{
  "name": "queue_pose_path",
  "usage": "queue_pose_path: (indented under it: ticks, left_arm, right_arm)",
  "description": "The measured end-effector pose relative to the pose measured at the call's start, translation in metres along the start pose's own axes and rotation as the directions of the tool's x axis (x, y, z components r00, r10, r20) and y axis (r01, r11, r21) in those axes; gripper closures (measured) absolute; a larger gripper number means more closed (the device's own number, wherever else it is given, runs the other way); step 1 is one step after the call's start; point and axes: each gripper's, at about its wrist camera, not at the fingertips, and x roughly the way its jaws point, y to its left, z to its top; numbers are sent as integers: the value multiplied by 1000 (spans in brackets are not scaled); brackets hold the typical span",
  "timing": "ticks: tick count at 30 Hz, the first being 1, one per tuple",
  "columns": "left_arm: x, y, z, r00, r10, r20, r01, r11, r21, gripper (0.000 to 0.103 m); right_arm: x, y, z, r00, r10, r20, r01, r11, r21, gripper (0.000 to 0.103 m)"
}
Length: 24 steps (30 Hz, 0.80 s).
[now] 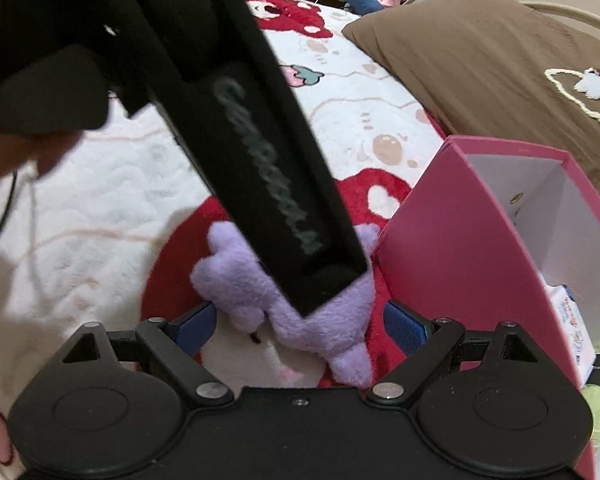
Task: Organize objects
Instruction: 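Close the left gripper on the purple plush toy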
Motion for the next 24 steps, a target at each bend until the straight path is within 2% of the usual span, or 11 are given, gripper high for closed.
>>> queue_pose_path:
  ticks: [1, 3, 9, 15, 19, 24]
  left_arm:
    - [2, 1, 0, 1000, -7, -10, 7, 1000, -12, 39]
    - [6, 2, -1, 1000, 5, -25, -6, 1000, -22, 47]
    - [7, 3, -1, 1000, -3, -16, 2, 999, -47, 51]
    - [8, 4, -1, 999, -45, -7, 44, 996, -76, 52]
    - [2, -2, -1, 998, -63, 18, 63, 997, -39, 52]
    - [7, -16, -7, 992, -116, -44, 117, 993, 9, 56]
  right_arm:
    - [3, 0, -1, 1000, -1, -1, 1, 1000, 1, 10]
    - [7, 1, -2, 1000, 2, -3, -2, 1000, 15, 10]
    - [10, -3, -5, 1000, 24, 8, -24, 994, 111, 12]
    - [6, -10, -9, 997, 73, 27, -78, 966, 247, 17]
    - [-4, -14, -11, 992, 121, 24, -121, 918, 378, 17]
    - [-26, -16, -26, 991, 129, 38, -130, 842, 524, 17]
